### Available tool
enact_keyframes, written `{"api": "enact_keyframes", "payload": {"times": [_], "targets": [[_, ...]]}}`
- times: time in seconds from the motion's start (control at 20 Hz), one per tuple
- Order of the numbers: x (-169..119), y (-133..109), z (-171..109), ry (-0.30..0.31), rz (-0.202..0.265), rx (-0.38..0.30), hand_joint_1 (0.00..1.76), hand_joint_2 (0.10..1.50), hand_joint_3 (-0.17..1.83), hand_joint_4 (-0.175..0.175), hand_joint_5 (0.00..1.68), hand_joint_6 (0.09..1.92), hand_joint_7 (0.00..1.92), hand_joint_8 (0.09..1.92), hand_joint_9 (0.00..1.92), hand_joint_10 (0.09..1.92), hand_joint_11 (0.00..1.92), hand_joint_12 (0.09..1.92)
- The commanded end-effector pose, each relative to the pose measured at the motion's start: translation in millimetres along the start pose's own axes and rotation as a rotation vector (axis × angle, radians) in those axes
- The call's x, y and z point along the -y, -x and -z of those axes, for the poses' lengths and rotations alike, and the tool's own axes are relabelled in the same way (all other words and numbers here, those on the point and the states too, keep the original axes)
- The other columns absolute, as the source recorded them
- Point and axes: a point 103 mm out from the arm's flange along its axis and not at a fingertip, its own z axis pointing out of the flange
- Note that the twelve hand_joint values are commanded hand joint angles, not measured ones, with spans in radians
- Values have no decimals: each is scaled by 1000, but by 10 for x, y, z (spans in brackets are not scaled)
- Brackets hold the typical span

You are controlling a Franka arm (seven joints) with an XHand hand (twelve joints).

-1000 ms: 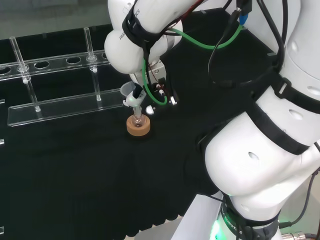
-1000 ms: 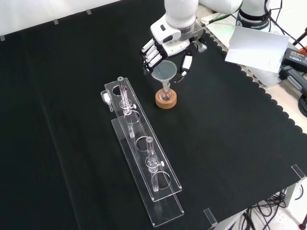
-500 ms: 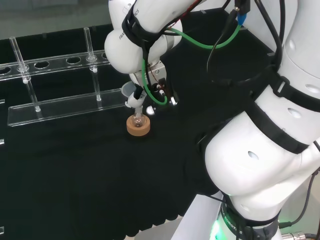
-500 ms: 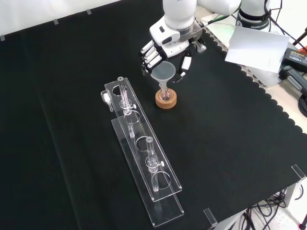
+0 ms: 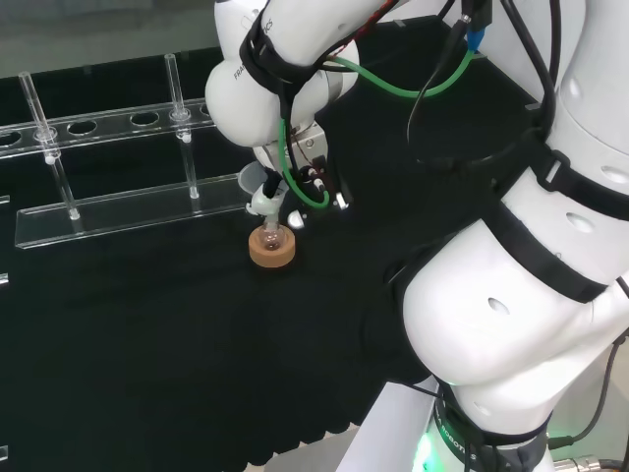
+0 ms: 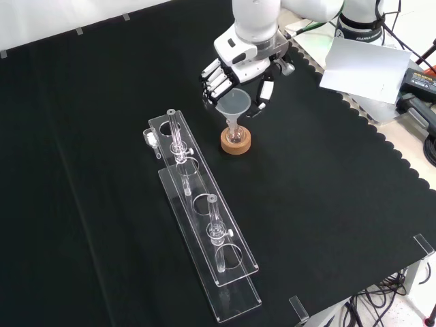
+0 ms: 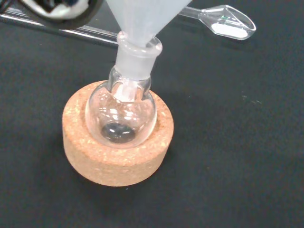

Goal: Place the funnel on the round-bottom flask.

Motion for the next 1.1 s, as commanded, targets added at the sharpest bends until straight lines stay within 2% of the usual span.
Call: {"api": "enact_keyframes", "payload": {"times": [0.05,0.55,1.1], "targets": [[27,-66,4,7,13,-2,769,640,606,-52,435,514,306,719,538,636,319,1327],[46,-61,6,7,3,14,764,642,598,-52,434,490,287,711,526,635,303,1328],[74,14,-51,9,8,0,759,645,590,-53,437,469,281,708,518,635,297,1331]]}}
